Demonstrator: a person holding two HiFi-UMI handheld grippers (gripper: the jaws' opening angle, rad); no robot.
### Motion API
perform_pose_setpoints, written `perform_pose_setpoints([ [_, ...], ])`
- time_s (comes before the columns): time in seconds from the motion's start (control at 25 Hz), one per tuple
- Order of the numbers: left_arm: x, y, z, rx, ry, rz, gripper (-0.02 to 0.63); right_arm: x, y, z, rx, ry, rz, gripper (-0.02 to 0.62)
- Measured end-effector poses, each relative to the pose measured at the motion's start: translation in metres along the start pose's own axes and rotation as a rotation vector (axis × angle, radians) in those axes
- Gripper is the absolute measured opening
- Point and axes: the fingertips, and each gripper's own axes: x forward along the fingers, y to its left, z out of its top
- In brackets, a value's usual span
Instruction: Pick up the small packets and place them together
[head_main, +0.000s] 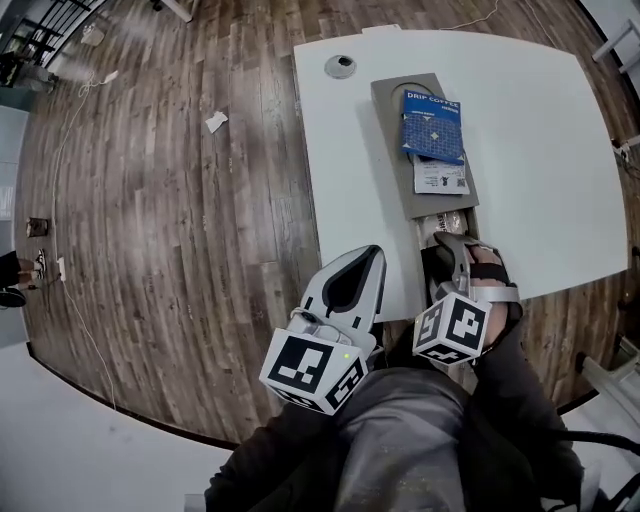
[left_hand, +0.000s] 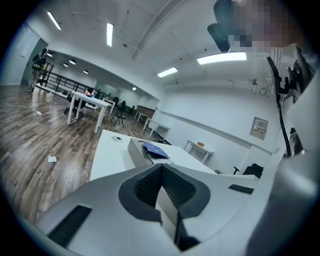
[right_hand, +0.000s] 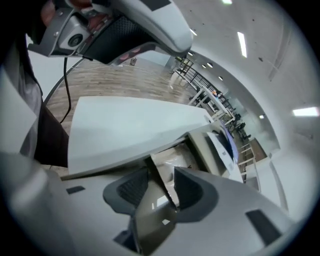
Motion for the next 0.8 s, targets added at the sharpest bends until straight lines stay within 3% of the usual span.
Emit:
perform_pose_setpoints([
  [0.32,0.004,-0.004,-0.003,-0.005,0.010,-0.018,0.003,-0.011,0.023,0.001,-0.083,-0.016,-0.025,0.150],
  [0.52,-0.001,-0.027,-0.008,0.001,0.012,-0.045,0.003,-0.025,0.044,-0.010,-0.035,-0.011,0.051,0.150],
  [0.8,-0.002,-0.023,-0.004,-0.006,0.002,-0.040,0.003,-0.020,0.027,-0.007,-0.060,0.001,0.230,0.186],
])
